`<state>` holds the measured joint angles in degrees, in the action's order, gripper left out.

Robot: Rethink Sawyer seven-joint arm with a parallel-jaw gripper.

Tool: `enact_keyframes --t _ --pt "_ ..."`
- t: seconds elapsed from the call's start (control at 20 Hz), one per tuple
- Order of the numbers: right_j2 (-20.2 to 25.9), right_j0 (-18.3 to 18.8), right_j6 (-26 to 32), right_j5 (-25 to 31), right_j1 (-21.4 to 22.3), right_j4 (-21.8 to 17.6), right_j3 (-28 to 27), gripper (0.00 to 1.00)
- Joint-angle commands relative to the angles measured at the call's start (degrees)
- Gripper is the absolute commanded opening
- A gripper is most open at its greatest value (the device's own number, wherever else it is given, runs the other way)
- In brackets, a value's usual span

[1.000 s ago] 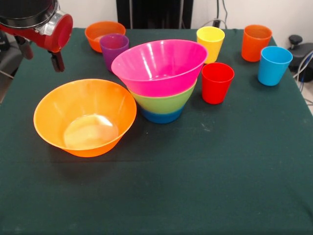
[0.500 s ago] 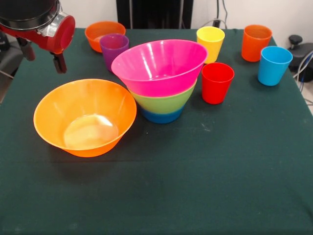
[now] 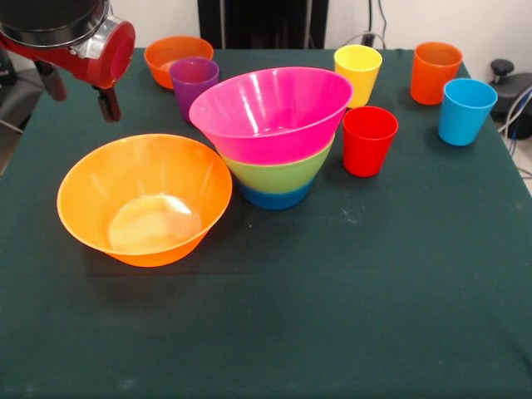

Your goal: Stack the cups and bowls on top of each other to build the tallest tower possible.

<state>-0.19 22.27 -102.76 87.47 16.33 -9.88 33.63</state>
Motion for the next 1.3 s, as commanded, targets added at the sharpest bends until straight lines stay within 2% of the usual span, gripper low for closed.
enact_keyframes --t 0.05,0.45,0.75,0.85,1.0,1.3 --pt "5.31 -2.27 5.96 7.64 -4.28 -0.80 -3.25 1.00" --pt "4.98 -2.50 5.59 4.45 -4.98 -0.13 -2.39 1.00" --pt "5.43 -2.74 5.57 5.63 -8.38 -0.48 -7.51 1.00" --pt "5.31 -2.70 5.62 4.88 -8.55 -0.25 -7.26 1.00" --pt "4.68 -2.51 5.66 1.82 -7.26 0.32 -3.96 1.00" --pt "4.43 -2.37 6.20 0.28 -7.08 0.66 -3.17 1.00"
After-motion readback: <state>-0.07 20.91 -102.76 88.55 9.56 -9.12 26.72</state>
